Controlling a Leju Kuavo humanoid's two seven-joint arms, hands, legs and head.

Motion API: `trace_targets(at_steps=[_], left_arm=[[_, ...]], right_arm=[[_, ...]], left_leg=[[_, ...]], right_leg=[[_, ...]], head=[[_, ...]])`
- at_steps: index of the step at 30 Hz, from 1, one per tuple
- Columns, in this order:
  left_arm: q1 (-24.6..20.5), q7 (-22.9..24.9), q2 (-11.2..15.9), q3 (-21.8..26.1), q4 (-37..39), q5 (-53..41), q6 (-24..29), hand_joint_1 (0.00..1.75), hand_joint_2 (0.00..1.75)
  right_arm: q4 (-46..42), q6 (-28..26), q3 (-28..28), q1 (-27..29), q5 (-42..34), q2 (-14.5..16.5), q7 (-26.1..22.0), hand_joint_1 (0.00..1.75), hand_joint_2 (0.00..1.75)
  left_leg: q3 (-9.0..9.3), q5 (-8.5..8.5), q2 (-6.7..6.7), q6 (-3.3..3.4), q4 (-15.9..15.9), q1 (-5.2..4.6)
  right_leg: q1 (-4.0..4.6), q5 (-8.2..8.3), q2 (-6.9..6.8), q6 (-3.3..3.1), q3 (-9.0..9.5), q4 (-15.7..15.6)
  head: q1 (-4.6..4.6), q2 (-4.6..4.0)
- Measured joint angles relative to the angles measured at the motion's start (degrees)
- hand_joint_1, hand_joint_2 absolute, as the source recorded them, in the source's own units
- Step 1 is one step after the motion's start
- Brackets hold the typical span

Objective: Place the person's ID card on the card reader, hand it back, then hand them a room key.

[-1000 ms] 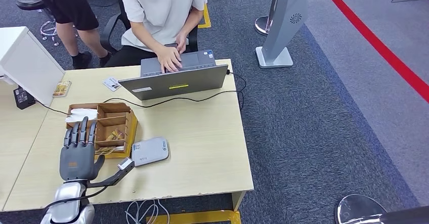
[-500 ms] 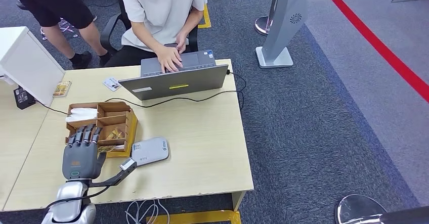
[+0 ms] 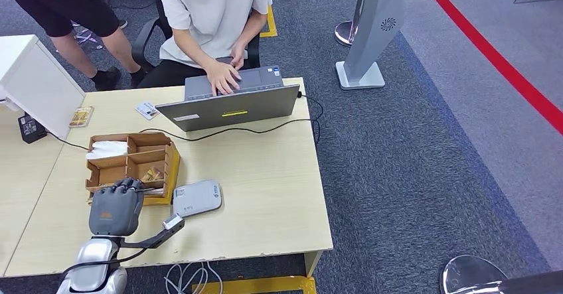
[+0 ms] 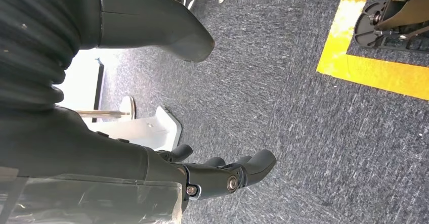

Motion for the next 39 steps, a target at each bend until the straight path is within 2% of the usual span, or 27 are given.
trace_targets(at_steps=[5, 10, 14, 18, 21, 25, 27, 29, 31, 34, 37, 39], left_arm=[[0.0, -0.1, -0.6, 1.4, 0.5, 0.0, 0.1, 1.75, 1.75], [0.2, 4.6, -0.9, 1.2, -0.2, -0.3, 0.1, 1.75, 1.75], [0.3, 12.3, -0.3, -3.7, -2.7, -0.3, -0.6, 1.75, 1.75], [0.3, 13.7, 0.2, -7.3, -4.3, -0.3, -1.2, 1.75, 1.75], [0.5, 15.6, 1.1, -11.0, -8.4, -0.3, -5.9, 1.75, 1.75], [0.1, 20.6, 4.5, -21.9, -21.9, -0.3, -17.5, 1.75, 1.75], [-0.2, 20.8, 6.2, -27.0, -28.8, -0.3, -20.7, 1.75, 1.75], [-0.8, 19.2, 7.3, -29.6, -34.3, 0.4, -23.1, 1.75, 1.75], [-3.0, 16.5, 8.0, -29.9, -37.3, 3.0, -26.4, 1.75, 1.75], [-10.7, 12.6, 8.6, -26.8, -35.5, 7.4, -29.0, 1.75, 1.75], [-20.9, 9.4, 8.7, -21.2, -26.1, 7.8, -24.4, 1.75, 1.75], [-25.8, 7.6, 8.8, -18.0, -19.3, 7.6, -20.7, 1.75, 1.75]], right_arm=[[0.0, -0.1, 0.0, 0.0, -0.2, 0.0, 0.0, 0.00, 1.75], [0.0, -0.6, 0.0, 0.0, -1.3, 0.0, 0.1, 0.00, 1.75], [0.0, -1.1, 0.0, 0.1, -2.2, 0.0, 0.3, 0.00, 1.75], [0.0, -1.2, 0.0, 0.1, -2.3, 0.0, 0.4, 0.00, 1.75], [0.0, -1.9, -0.1, 0.2, -3.5, 0.0, 0.5, 0.00, 1.75], [0.0, -3.2, -0.9, 0.4, -5.7, 0.2, 0.6, 0.00, 1.75], [0.0, -3.6, -1.4, 0.5, -6.3, 0.3, 0.6, 0.00, 1.75], [0.0, -3.7, -1.7, 0.6, -6.3, 0.5, 0.5, 0.00, 1.75], [0.0, -3.1, -1.8, 0.7, -5.8, 0.6, 0.3, 0.00, 1.75], [0.0, -1.6, -1.6, 0.6, -4.2, 0.5, -0.4, 0.00, 1.75], [0.0, -0.2, -1.1, 0.4, -2.8, 0.3, -1.1, 0.00, 1.75], [0.0, 0.2, -0.7, 0.3, -2.5, 0.2, -1.2, 0.00, 1.75]], left_leg=[[0.00, 0.00, 0.00, 0.00, 0.0, 0.00], [0.01, 0.00, 0.01, 0.00, 0.0, 0.00], [-0.01, 0.00, -0.01, 0.00, 0.0, 0.00], [0.00, 0.00, 0.00, 0.00, 0.0, 0.00], [0.00, 0.00, -0.01, 0.00, 0.0, 0.00], [-0.04, 0.00, -0.06, 0.00, 0.0, 0.00], [-0.05, -0.01, -0.02, 0.00, 0.0, -0.01], [-0.04, -0.02, 0.02, 0.02, 0.0, -0.01], [-0.06, 0.00, -0.09, 0.05, 0.0, -0.01], [-0.14, 0.20, -0.29, 0.00, 0.0, 0.03], [-0.11, 0.37, -0.24, -0.10, 0.0, 0.04], [-0.05, 0.42, -0.10, -0.11, 0.0, 0.03]], right_leg=[[0.00, 0.00, 0.00, 0.00, 0.00, 0.0], [0.00, 0.00, 0.01, 0.00, -0.01, 0.0], [0.00, 0.00, -0.01, 0.00, -0.01, 0.0], [0.00, 0.00, 0.00, 0.00, -0.01, 0.0], [0.00, 0.00, 0.00, 0.00, -0.03, 0.0], [0.00, 0.00, -0.05, 0.00, -0.03, 0.0], [0.00, 0.00, -0.01, 0.00, -0.04, 0.0], [-0.01, 0.00, 0.03, 0.00, -0.06, 0.0], [-0.01, 0.00, -0.10, 0.01, -0.07, 0.0], [0.03, 0.05, -0.34, -0.05, -0.08, 0.0], [0.05, 0.24, -0.27, -0.21, -0.11, 0.1], [0.05, 0.32, -0.12, -0.26, -0.14, 0.2]], head=[[0.00, 0.00], [0.00, 0.01], [0.01, 0.00], [0.01, 0.01], [0.01, 0.00], [0.00, 0.01], [0.02, 0.01], [0.04, 0.01], [0.04, 0.01], [0.04, 0.01], [0.03, 0.00], [-0.02, -0.01]])
